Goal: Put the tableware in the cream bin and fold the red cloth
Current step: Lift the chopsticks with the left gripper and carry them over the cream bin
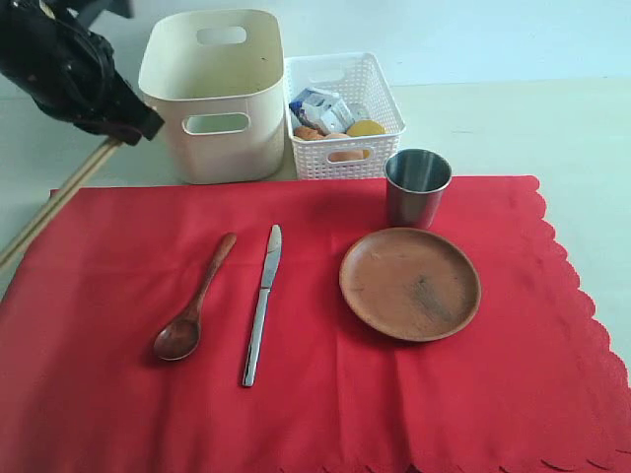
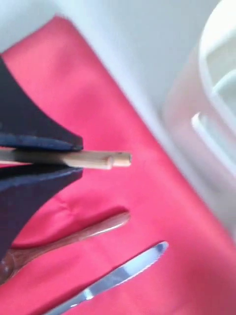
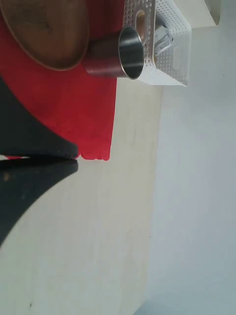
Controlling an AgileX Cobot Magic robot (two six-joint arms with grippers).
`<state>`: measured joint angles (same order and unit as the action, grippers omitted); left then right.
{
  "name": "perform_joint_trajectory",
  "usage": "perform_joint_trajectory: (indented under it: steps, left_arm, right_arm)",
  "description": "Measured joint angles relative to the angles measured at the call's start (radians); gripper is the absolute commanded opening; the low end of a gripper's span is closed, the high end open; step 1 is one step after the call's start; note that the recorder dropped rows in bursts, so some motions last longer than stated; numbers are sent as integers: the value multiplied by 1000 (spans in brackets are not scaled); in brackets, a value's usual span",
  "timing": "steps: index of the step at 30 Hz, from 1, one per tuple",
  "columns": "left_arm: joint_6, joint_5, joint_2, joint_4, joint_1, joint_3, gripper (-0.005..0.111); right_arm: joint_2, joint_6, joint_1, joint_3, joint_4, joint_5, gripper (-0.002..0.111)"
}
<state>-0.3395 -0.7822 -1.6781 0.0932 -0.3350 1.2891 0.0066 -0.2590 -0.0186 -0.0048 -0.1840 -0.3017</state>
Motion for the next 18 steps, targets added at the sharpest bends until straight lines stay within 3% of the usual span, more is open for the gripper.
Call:
perform_joint_trajectory:
  steps: [9, 18]
  left_arm:
    - [-2, 24, 26, 72, 34, 160, 0]
    - [-22, 248, 26, 196, 34, 258, 0]
  right_arm:
    - [0, 0, 0, 0, 0, 0, 0]
    - [0, 0, 0, 0, 0, 0, 0]
